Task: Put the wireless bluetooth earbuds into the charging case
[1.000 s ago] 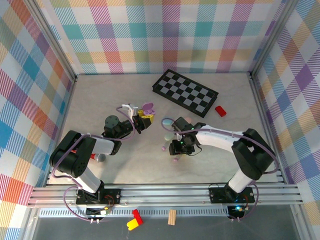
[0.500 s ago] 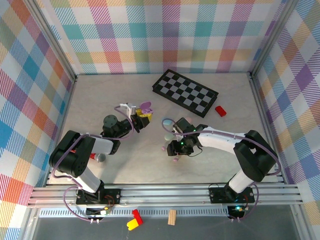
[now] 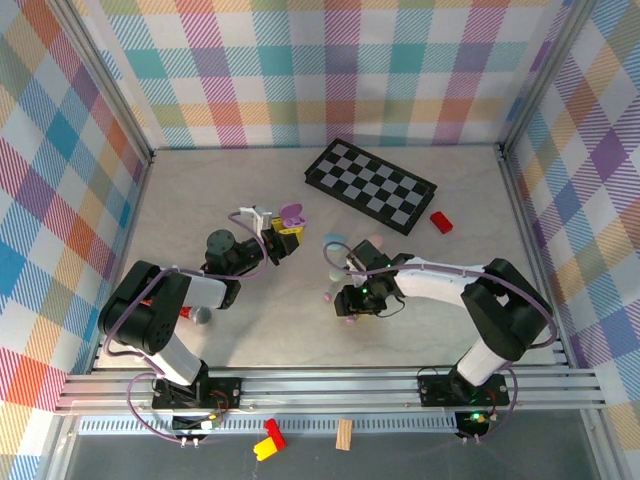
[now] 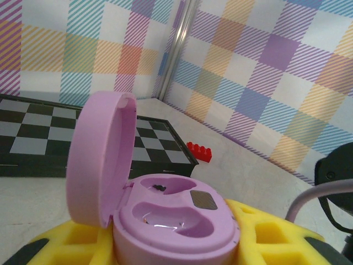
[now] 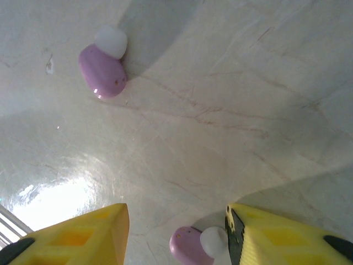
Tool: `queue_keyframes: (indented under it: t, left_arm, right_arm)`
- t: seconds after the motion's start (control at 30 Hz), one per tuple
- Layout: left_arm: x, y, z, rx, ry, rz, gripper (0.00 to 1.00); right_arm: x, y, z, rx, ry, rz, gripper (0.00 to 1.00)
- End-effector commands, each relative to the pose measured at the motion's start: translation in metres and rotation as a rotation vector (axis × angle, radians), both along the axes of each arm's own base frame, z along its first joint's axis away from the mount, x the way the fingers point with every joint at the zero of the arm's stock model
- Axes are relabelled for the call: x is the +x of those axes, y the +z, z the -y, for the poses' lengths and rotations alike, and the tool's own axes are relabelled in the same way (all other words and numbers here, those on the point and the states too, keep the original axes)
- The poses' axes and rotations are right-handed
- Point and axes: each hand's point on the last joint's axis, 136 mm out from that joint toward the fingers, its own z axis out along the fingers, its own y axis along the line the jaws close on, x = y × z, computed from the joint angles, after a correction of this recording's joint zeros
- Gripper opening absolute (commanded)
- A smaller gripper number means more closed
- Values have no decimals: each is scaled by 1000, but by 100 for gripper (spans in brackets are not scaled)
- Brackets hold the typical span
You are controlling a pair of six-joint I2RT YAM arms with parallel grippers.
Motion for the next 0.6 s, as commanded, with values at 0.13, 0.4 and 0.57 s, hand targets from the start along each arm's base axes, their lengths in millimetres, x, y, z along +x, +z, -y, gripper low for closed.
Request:
queue_keyframes:
  t: [0.13,0.4,0.57]
  left_arm:
    - [0,17,-5,-28,1,52,29]
    - [5,17,-15,-34,37,45,30]
    - [13,13,-31,-35,84,30,30]
  right_arm:
    - [-28,0,2,-17,4,-45,50]
    - [-19,13,15,-152,-5,78,55]
    - [-13,24,27,-391,30,229,52]
